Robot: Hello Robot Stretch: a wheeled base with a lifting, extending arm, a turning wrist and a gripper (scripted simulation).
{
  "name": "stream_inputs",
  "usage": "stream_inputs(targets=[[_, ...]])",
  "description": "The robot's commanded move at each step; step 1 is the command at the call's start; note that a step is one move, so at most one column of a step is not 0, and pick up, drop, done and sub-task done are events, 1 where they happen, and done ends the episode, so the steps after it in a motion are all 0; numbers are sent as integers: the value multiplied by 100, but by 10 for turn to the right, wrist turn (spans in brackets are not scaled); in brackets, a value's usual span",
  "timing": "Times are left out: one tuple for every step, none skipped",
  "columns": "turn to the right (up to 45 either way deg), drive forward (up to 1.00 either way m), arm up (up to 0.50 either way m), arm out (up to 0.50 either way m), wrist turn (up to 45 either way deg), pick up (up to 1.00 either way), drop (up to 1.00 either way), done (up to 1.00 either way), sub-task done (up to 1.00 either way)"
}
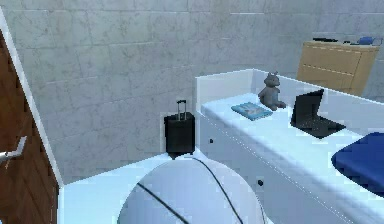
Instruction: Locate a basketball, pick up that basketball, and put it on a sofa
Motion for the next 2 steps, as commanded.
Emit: stream_inputs(targets=[[450, 0, 0, 0, 0, 0, 0, 0, 0], [450, 0, 0, 0, 0, 0, 0, 0, 0]])
